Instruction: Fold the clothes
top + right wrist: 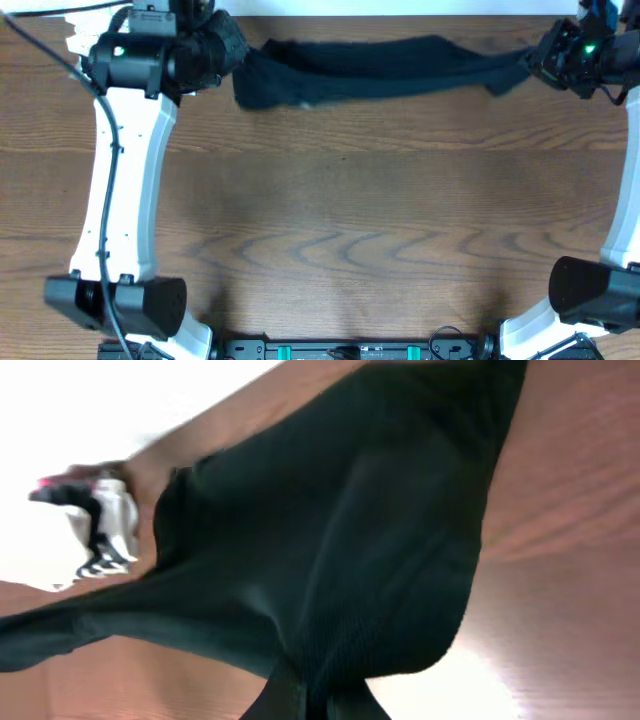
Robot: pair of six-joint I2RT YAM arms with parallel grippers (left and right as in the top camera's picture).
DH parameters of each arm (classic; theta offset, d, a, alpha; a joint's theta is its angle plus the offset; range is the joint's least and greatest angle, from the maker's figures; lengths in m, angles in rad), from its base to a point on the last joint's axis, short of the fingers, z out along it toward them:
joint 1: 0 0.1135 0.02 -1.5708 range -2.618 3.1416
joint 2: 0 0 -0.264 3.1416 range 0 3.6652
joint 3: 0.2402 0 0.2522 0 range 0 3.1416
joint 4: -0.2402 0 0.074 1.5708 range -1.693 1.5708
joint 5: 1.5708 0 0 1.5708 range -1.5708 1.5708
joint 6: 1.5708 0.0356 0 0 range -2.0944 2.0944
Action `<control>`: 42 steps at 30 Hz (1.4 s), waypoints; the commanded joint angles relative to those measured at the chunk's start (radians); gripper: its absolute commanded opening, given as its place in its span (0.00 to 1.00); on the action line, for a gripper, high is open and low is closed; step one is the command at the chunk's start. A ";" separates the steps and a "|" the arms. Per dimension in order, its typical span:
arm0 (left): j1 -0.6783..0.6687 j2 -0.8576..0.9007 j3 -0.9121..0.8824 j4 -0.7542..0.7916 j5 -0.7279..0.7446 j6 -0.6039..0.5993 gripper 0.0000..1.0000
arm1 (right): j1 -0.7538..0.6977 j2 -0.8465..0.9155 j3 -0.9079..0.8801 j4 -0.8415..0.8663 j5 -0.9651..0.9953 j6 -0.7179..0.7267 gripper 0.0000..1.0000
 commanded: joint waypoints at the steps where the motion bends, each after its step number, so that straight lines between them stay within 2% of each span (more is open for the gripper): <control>1: 0.005 0.013 -0.002 -0.016 -0.001 0.031 0.06 | 0.013 0.001 0.010 -0.005 0.060 -0.001 0.01; 9: -0.013 -0.070 0.003 -0.040 0.022 0.098 0.06 | 0.017 -0.072 0.013 -0.013 0.074 0.042 0.01; 16: -0.086 -0.258 0.005 -0.201 0.021 0.061 0.06 | 0.053 -0.264 0.013 -0.116 0.215 0.105 0.01; 20: -0.140 -0.342 0.005 -0.289 0.020 0.040 0.06 | 0.070 -0.344 0.013 -0.171 0.219 0.109 0.01; 26: -0.174 -0.390 0.005 -0.274 -0.035 0.040 0.06 | 0.069 -0.362 0.013 -0.157 0.221 0.125 0.01; 32: -0.174 -0.282 0.005 -0.093 -0.151 0.034 0.06 | 0.067 -0.248 0.013 -0.037 0.220 0.155 0.01; 38: -0.154 -0.066 0.005 0.306 -0.164 0.102 0.06 | 0.067 -0.069 0.013 0.245 0.214 0.177 0.01; 42: -0.132 0.038 0.032 0.566 -0.164 0.125 0.06 | 0.060 -0.009 0.018 0.465 0.121 0.180 0.01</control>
